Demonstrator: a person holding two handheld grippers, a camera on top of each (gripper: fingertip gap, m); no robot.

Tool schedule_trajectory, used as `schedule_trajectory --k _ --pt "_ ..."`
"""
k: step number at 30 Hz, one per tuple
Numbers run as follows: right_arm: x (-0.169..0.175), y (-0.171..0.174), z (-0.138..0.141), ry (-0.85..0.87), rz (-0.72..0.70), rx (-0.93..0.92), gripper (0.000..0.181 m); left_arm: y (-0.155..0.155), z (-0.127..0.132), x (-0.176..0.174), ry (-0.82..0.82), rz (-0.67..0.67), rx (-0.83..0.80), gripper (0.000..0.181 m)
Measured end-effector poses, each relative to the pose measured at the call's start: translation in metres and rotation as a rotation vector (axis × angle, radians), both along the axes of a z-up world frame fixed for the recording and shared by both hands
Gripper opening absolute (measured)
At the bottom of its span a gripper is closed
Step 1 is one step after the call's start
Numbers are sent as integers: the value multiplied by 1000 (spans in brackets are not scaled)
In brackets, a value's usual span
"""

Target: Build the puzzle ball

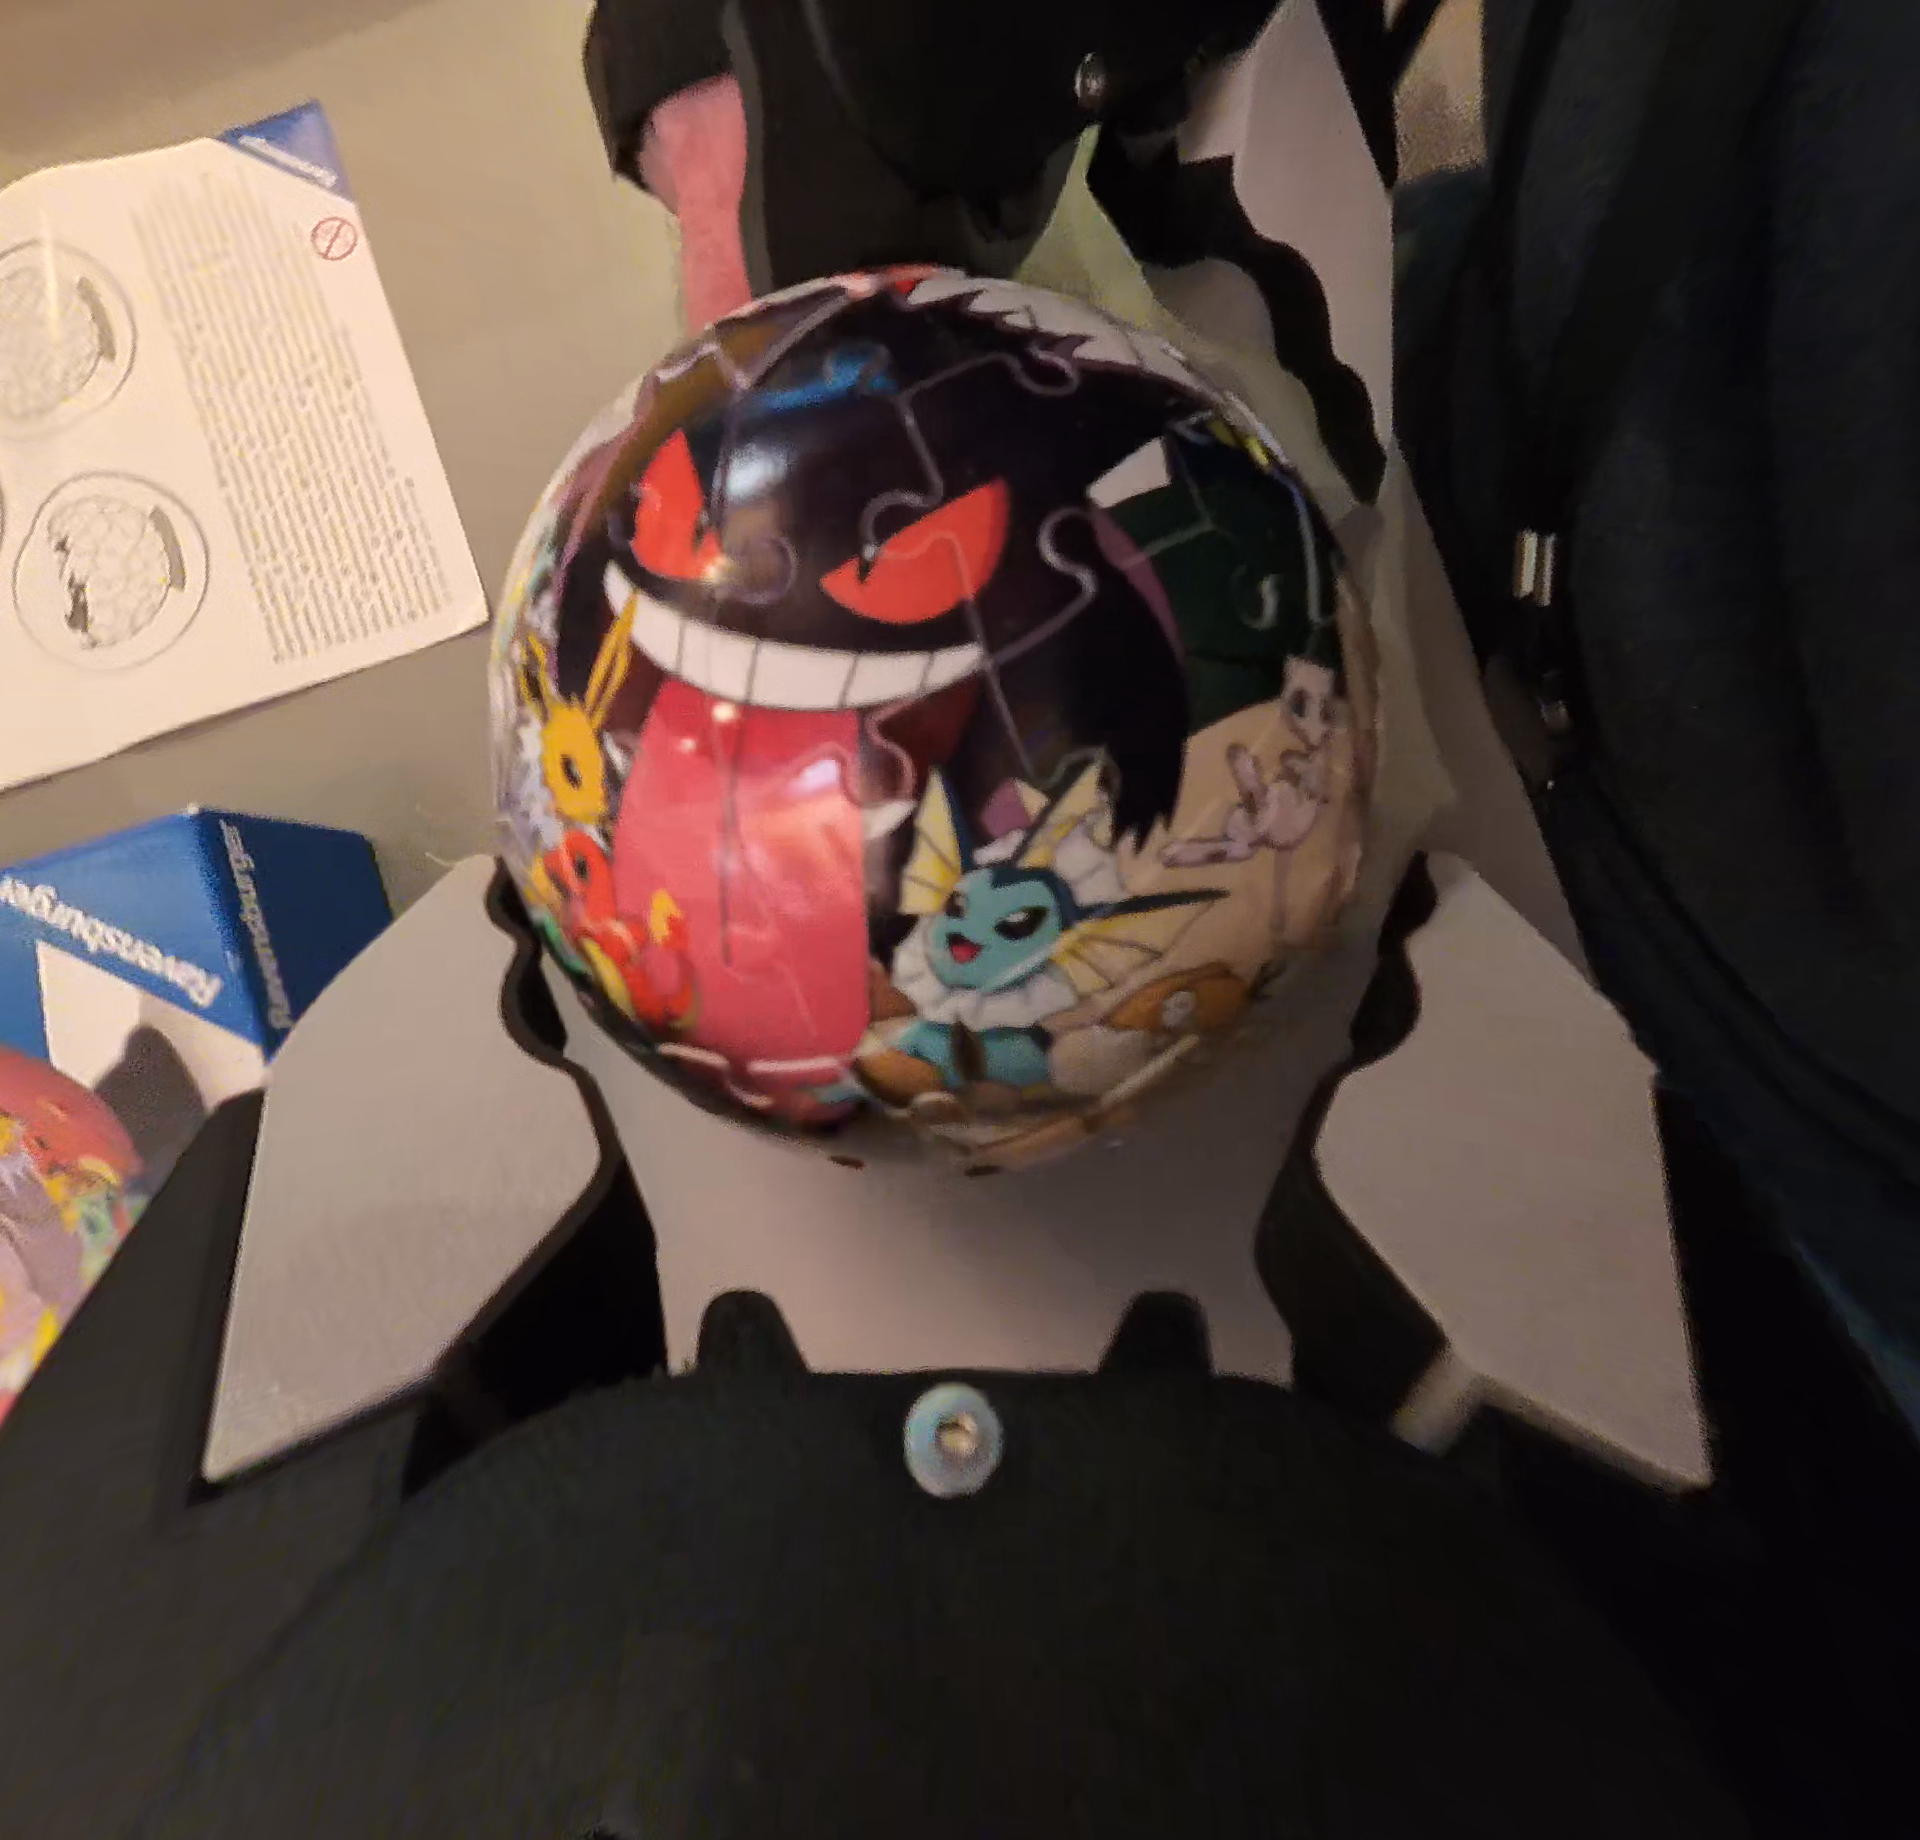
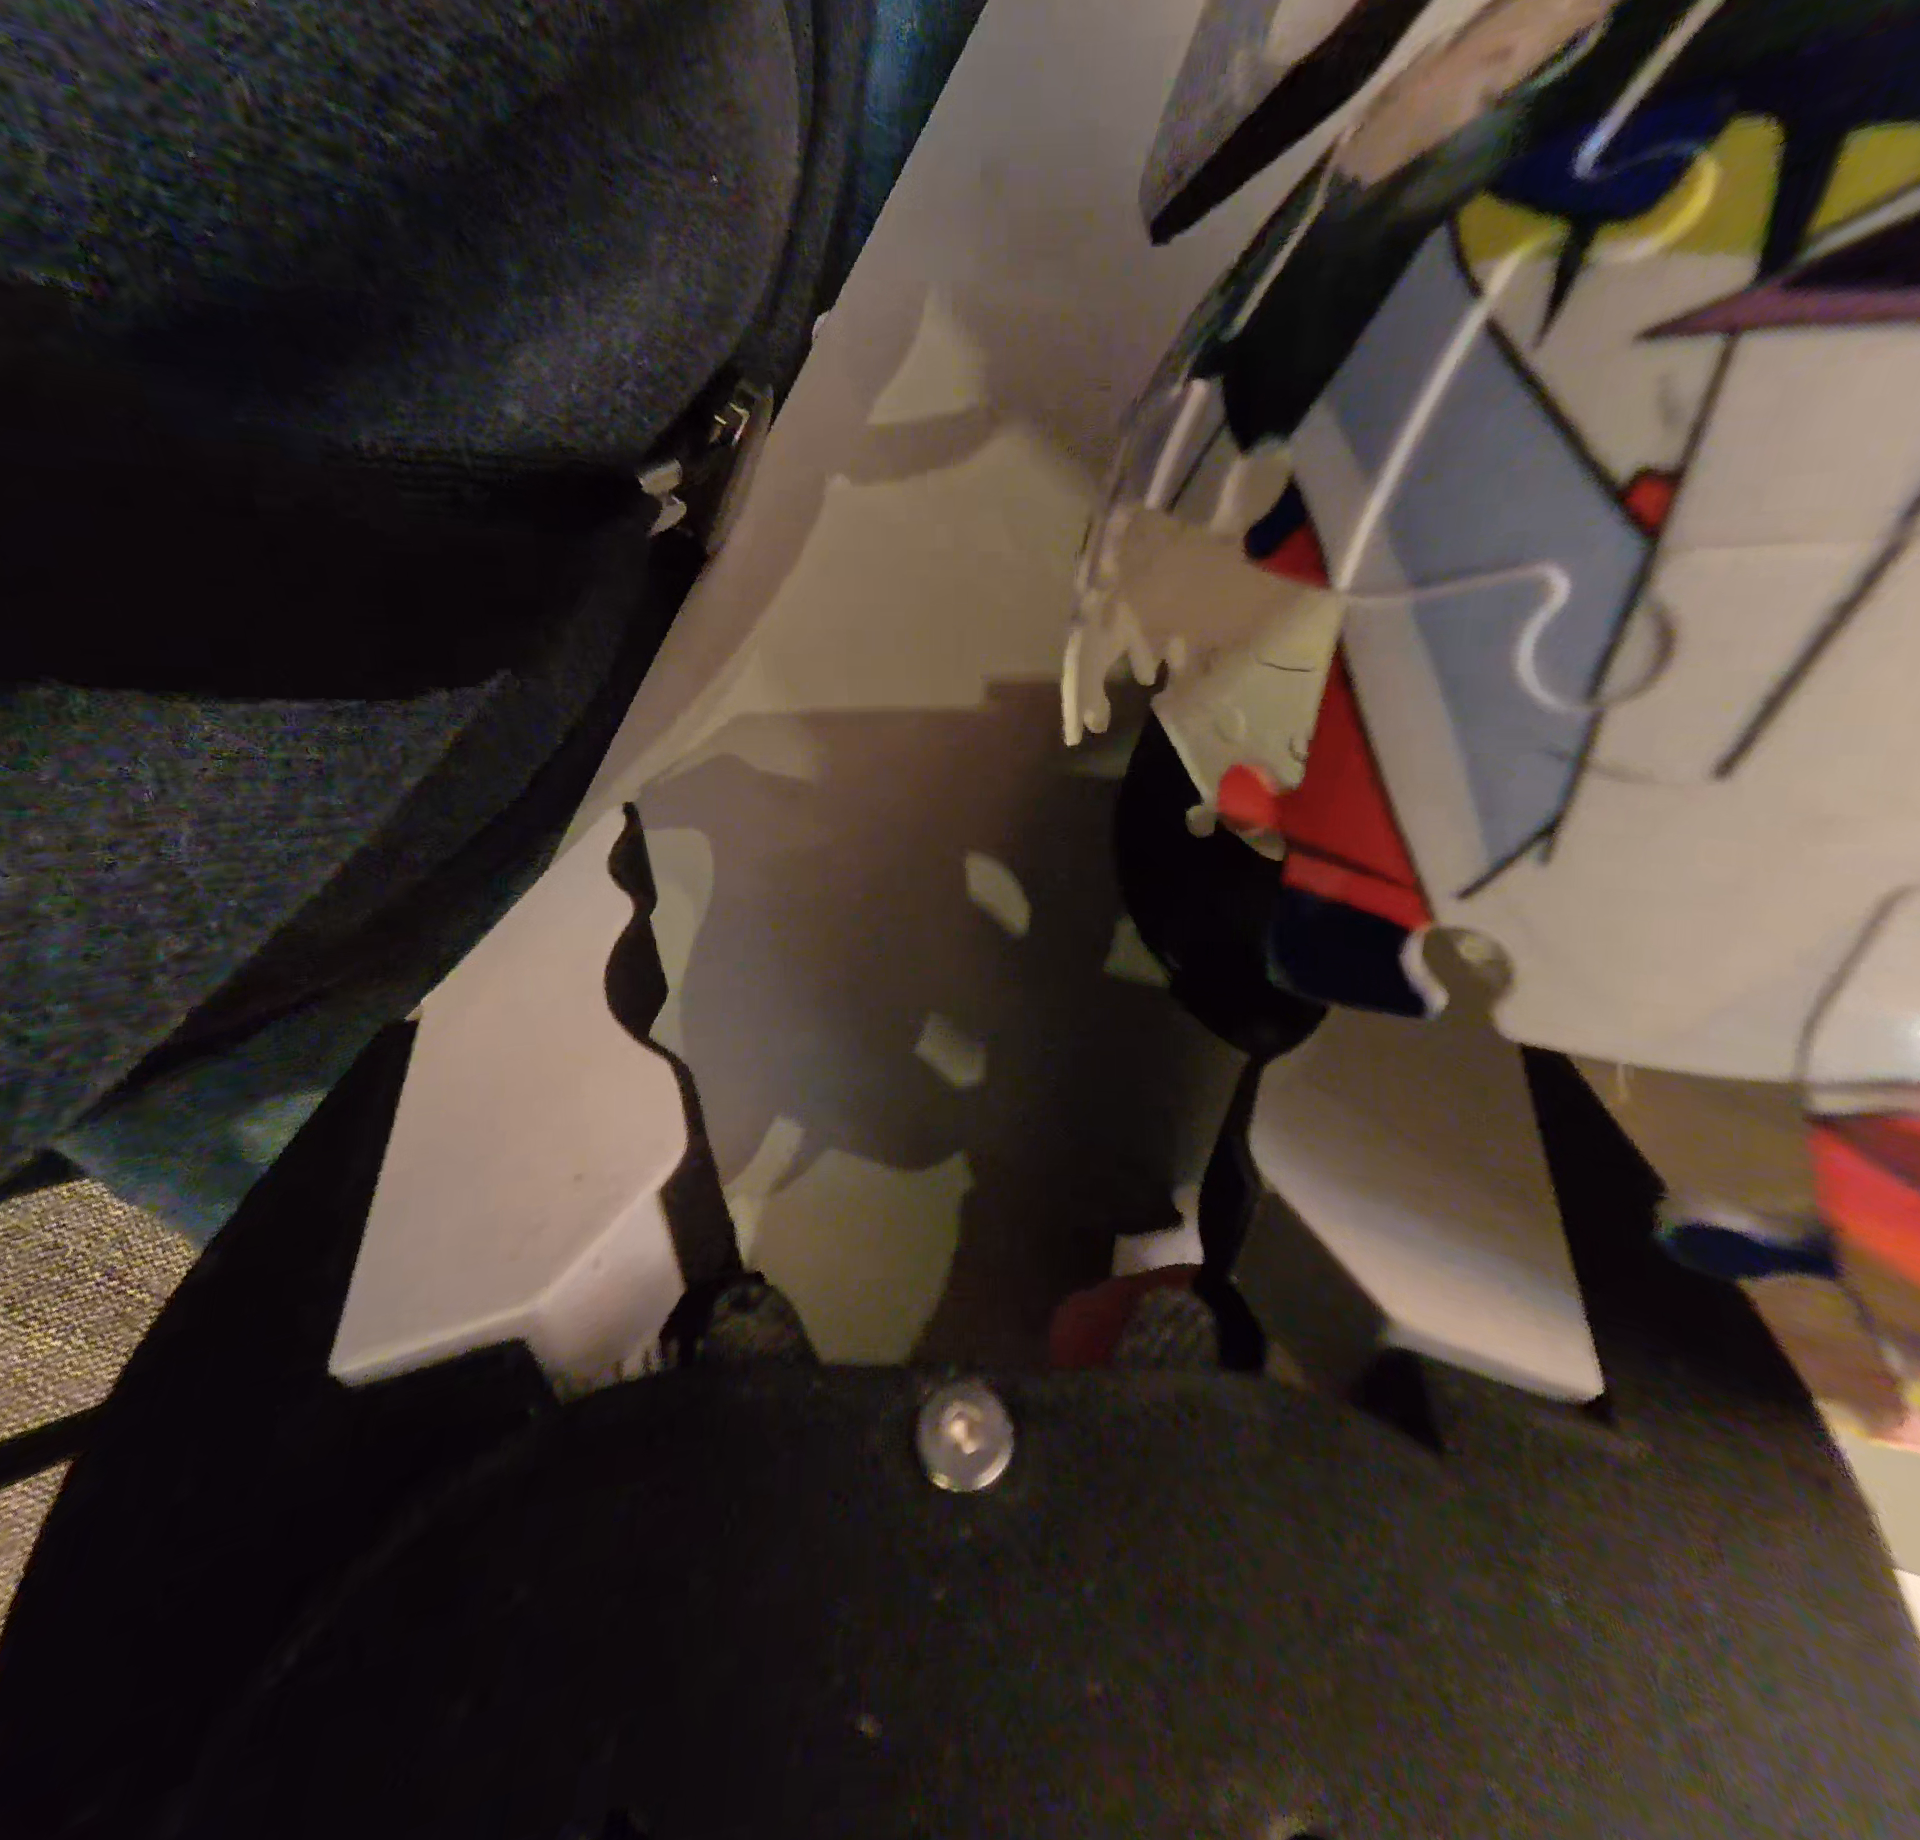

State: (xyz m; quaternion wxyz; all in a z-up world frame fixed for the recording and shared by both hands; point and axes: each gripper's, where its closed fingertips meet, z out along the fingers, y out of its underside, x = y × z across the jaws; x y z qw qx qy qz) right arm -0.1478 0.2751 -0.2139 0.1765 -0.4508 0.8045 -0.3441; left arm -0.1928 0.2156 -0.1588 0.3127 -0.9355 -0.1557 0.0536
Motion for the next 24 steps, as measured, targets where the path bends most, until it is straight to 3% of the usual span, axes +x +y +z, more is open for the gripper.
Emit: schedule_trajectory --k 5,10,18,24 --pt "1 0 0 2 1 0 119 8 5 -5 107 214 68 147" --pt "1 0 0 0 0 0 118 13 8 -11 188 315 117 147" --pt "1 1 0 3 0 -6 119 14 8 -14 237 350 135 145" --pt "0 4 3 3 -4 -40 116 12 7 -11 211 298 133 145"
